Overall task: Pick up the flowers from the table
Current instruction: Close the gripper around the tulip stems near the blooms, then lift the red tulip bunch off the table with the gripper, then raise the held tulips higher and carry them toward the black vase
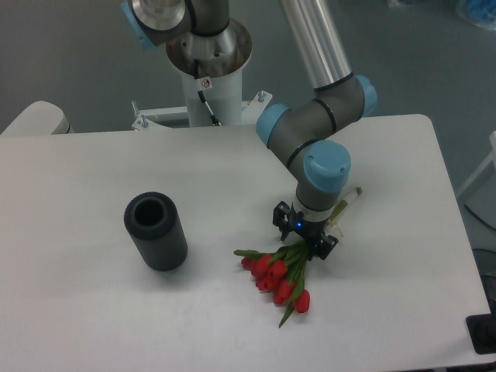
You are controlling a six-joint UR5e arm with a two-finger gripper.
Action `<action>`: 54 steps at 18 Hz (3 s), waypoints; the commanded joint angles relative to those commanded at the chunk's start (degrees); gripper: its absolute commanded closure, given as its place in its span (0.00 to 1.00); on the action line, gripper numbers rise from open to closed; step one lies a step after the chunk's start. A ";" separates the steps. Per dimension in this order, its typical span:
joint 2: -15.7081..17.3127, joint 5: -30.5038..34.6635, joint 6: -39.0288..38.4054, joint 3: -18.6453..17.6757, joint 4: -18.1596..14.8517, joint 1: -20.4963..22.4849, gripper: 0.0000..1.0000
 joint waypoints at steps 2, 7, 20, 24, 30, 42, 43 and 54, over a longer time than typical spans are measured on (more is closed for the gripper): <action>0.00 0.00 0.00 0.00 0.00 0.00 0.54; 0.17 -0.09 0.00 0.61 -0.17 0.09 0.67; 0.97 -0.44 0.18 1.23 -0.26 0.35 0.79; 2.11 -0.70 0.18 2.81 -0.44 0.00 0.79; 6.23 -13.16 -0.53 5.10 -0.79 0.61 0.82; 13.27 -36.53 -5.44 4.48 -1.23 5.09 0.83; 13.45 -38.39 -6.32 4.40 -1.23 5.62 0.83; 16.88 -46.49 -14.59 3.34 -0.97 6.50 0.83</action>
